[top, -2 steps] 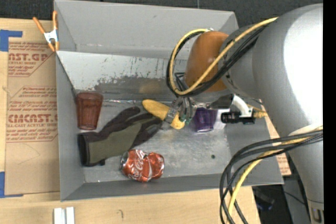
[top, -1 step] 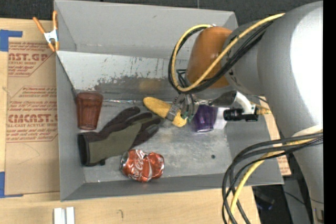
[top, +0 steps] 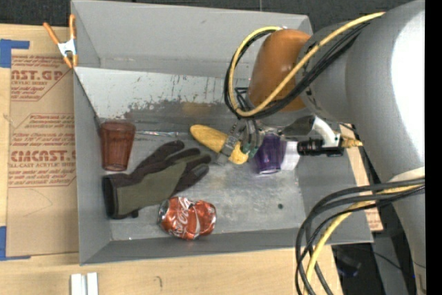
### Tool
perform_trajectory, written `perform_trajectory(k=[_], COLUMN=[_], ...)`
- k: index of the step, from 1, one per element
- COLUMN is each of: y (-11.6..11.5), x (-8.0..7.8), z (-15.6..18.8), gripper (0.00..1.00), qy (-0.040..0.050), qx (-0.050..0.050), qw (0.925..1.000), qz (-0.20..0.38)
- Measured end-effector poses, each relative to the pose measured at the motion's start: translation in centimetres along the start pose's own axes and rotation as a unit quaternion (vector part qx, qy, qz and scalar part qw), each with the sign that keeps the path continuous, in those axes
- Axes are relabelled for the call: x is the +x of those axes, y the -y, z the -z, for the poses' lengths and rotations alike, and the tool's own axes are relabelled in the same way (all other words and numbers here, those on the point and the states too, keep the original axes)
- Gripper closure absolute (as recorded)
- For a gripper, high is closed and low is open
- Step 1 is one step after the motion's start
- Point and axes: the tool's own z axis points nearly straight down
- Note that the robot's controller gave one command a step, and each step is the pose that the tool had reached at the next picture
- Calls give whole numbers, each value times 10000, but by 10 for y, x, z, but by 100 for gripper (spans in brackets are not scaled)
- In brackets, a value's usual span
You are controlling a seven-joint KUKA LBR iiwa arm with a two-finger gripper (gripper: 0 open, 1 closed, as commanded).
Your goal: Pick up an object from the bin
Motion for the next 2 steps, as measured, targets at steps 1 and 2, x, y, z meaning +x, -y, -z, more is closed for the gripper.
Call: perform_trajectory(k=[1, 2], y=[0, 0], x=[1, 0], z=[20, 41], gripper=[100, 100], qy=[-13, 14], qx=[10, -8], qw=[10000, 10000], qz=[2, 4])
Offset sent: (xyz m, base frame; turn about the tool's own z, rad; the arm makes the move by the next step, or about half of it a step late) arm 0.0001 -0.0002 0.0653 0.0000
